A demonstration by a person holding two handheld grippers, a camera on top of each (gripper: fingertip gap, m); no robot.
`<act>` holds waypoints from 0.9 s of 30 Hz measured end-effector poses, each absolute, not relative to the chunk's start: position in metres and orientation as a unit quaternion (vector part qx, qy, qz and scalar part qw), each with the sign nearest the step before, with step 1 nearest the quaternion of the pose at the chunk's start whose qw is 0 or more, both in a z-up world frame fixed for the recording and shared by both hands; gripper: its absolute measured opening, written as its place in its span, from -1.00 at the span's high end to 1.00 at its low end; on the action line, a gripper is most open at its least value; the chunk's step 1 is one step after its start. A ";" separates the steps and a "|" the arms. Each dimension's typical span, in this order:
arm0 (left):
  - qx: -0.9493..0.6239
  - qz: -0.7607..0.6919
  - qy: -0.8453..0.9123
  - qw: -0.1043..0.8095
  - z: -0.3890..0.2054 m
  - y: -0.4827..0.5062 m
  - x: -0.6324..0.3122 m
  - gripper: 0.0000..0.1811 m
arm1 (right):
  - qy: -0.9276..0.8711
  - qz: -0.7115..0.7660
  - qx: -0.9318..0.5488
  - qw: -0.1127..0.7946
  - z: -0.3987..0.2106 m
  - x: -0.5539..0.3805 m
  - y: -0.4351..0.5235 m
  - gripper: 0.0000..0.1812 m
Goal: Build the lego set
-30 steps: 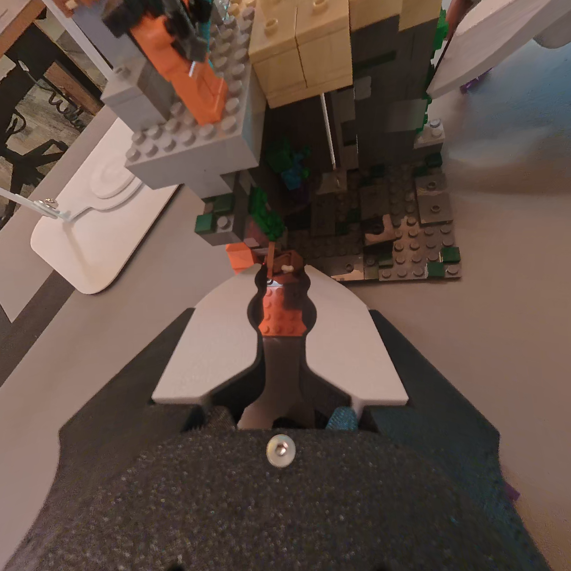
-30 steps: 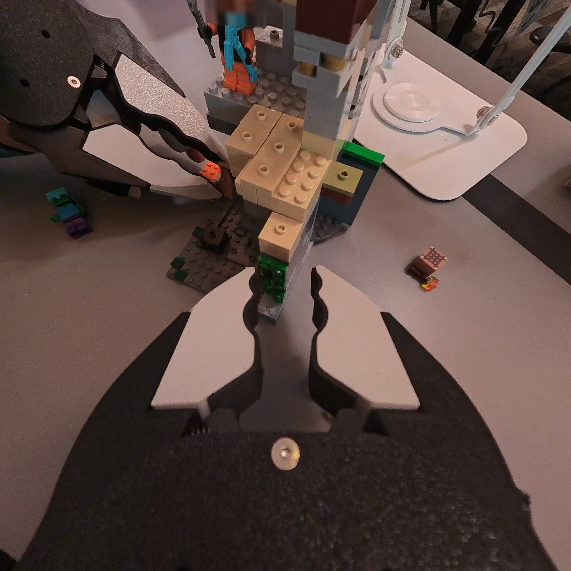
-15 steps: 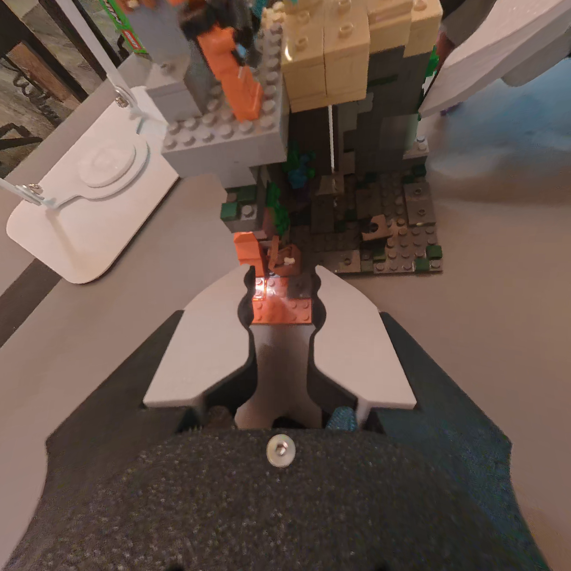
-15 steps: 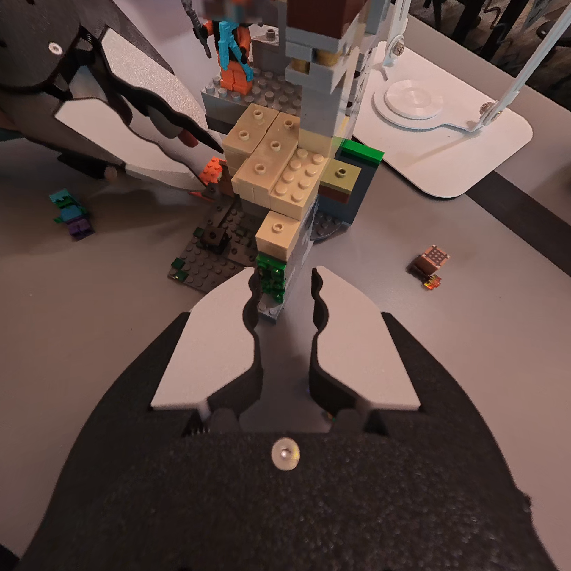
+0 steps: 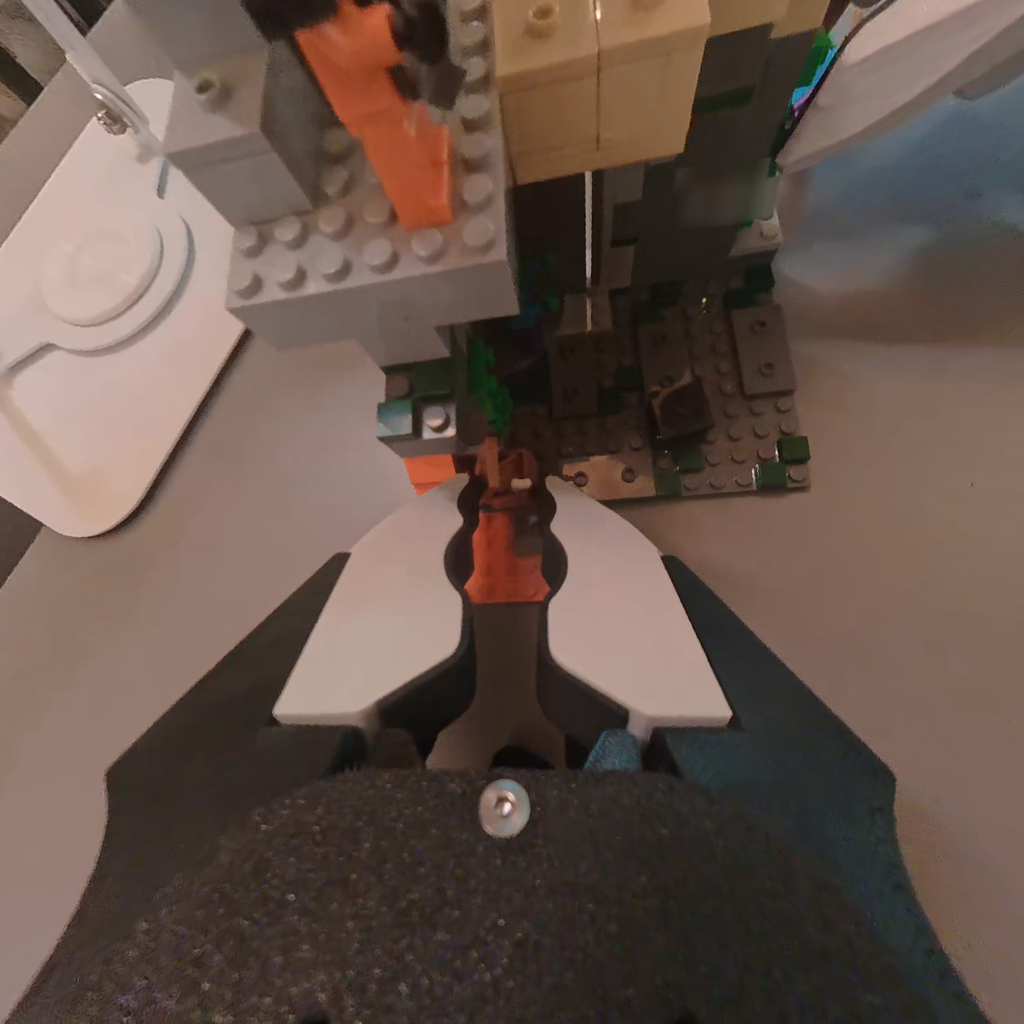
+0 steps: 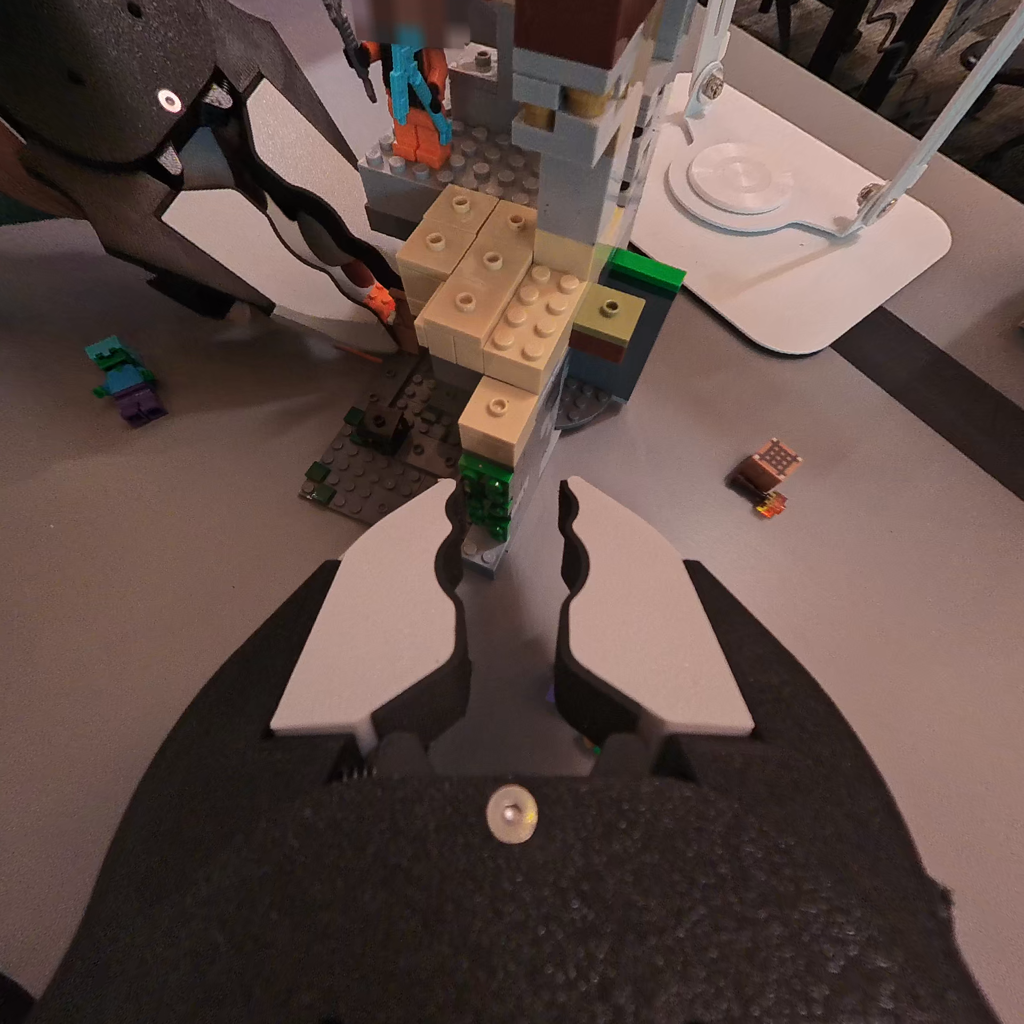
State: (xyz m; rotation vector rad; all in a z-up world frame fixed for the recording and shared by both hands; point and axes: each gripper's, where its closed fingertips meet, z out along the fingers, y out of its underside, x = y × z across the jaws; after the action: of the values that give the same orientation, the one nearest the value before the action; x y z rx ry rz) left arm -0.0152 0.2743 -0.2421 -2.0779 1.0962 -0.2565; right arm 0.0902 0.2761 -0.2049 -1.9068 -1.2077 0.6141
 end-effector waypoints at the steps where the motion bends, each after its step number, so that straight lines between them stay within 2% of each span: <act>1: -0.813 -0.099 0.433 0.378 -0.242 0.274 -0.015 0.79 | -0.475 0.242 -0.751 0.390 -0.205 0.090 0.276 0.65; 11: -0.811 -0.089 0.448 0.365 -0.243 0.267 -0.015 0.73 | -0.474 0.239 -0.752 0.391 -0.205 0.092 0.278 0.65; 27: -0.802 -0.088 0.444 0.389 -0.240 0.266 -0.011 0.79 | -0.474 0.237 -0.752 0.392 -0.205 0.092 0.277 0.66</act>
State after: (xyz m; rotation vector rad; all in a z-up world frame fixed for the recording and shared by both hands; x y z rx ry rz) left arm -0.0105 0.2663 -0.2398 -2.0396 1.1289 -0.2232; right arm 0.0916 0.2775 -0.2051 -1.9102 -1.2037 0.6019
